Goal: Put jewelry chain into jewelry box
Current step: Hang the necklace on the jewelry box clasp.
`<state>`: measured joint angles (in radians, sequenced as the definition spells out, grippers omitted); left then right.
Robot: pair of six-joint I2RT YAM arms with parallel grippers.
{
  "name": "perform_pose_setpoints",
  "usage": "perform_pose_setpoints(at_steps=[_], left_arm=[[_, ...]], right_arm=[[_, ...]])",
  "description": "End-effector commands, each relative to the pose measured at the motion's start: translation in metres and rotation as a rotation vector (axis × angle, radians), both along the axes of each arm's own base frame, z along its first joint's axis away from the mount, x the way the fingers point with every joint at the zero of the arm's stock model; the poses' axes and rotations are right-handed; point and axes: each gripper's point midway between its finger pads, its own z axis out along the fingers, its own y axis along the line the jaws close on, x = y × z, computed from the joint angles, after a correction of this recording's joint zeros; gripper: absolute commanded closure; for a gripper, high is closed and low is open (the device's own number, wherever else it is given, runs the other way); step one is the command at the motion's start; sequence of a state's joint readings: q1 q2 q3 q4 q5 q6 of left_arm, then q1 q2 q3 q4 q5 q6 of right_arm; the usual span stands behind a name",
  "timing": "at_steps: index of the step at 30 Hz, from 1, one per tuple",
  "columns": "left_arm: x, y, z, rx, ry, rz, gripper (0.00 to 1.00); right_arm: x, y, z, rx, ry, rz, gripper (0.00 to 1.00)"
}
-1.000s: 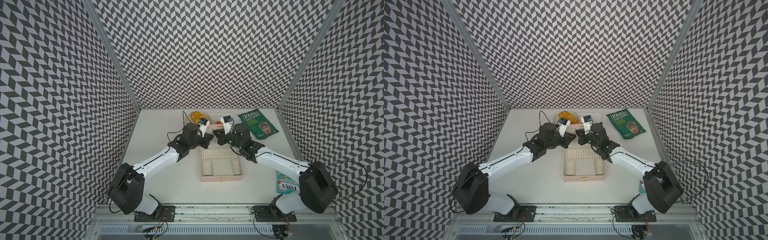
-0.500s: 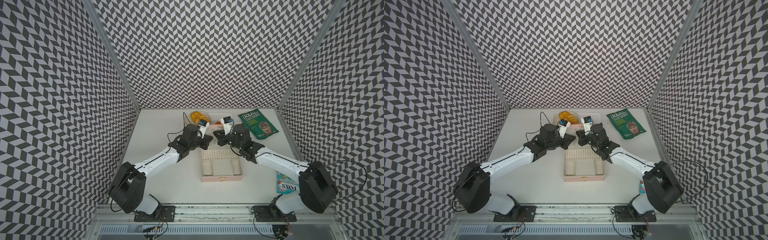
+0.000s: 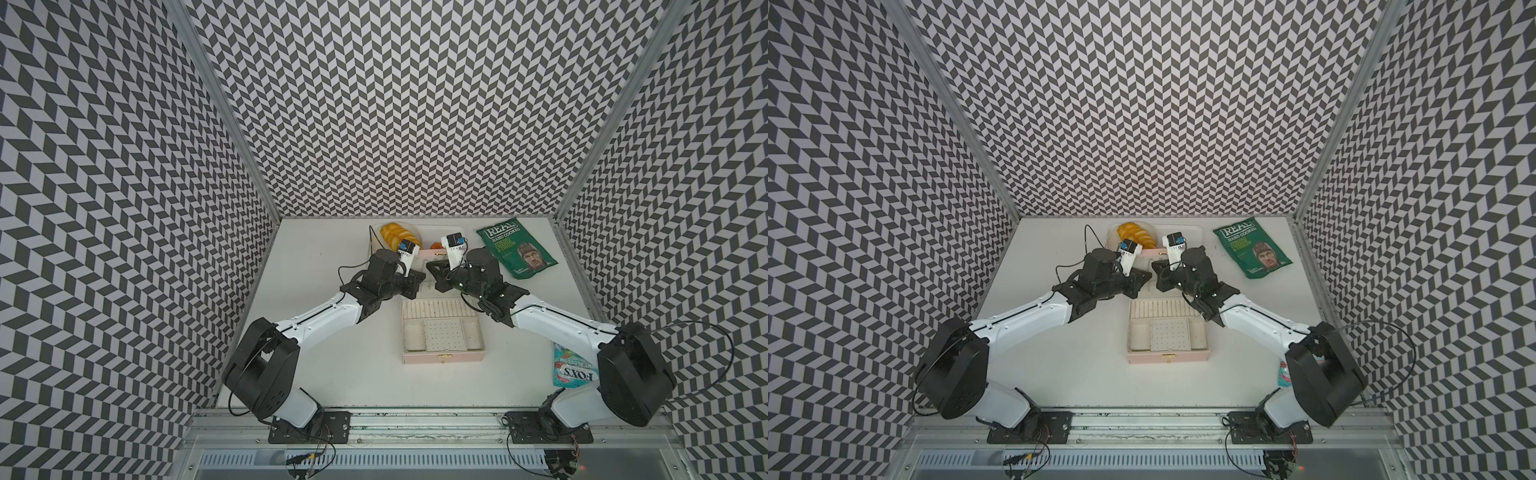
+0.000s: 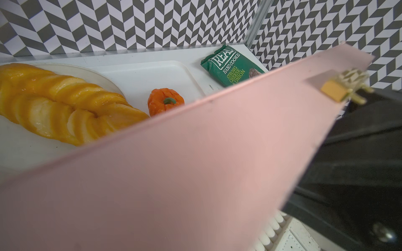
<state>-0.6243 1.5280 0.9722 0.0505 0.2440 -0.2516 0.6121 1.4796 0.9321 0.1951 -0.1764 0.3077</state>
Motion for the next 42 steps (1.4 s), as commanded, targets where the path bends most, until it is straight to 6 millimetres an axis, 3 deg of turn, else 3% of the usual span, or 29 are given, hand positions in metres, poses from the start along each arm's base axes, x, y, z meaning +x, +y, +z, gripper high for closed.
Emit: perform_pose_setpoints(at_steps=[1,7,16,25,34,42], left_arm=[[0.001,-0.002,-0.006,0.021,0.003,-0.002,1.0],[0.003,-0.002,-0.007,0.023,0.003,0.003,1.0],[0.003,-0.002,-0.007,0.026,0.005,0.007,0.98],[0.0,0.001,0.004,0.006,-0.008,0.013,0.76],[-0.009,0.011,0.046,-0.047,-0.054,0.04,0.64],[-0.031,0.04,0.091,-0.085,-0.116,0.097,0.48]], right_arm=[[0.004,0.002,0.015,0.03,-0.031,0.001,0.96],[0.004,0.002,0.014,0.029,-0.031,0.003,0.95],[0.0,-0.001,0.021,0.04,-0.035,-0.001,0.8],[-0.015,-0.008,0.033,0.05,-0.038,0.004,0.76],[-0.034,-0.021,0.057,0.008,-0.091,0.015,0.71],[-0.03,-0.032,0.092,-0.143,-0.25,0.016,0.61]])
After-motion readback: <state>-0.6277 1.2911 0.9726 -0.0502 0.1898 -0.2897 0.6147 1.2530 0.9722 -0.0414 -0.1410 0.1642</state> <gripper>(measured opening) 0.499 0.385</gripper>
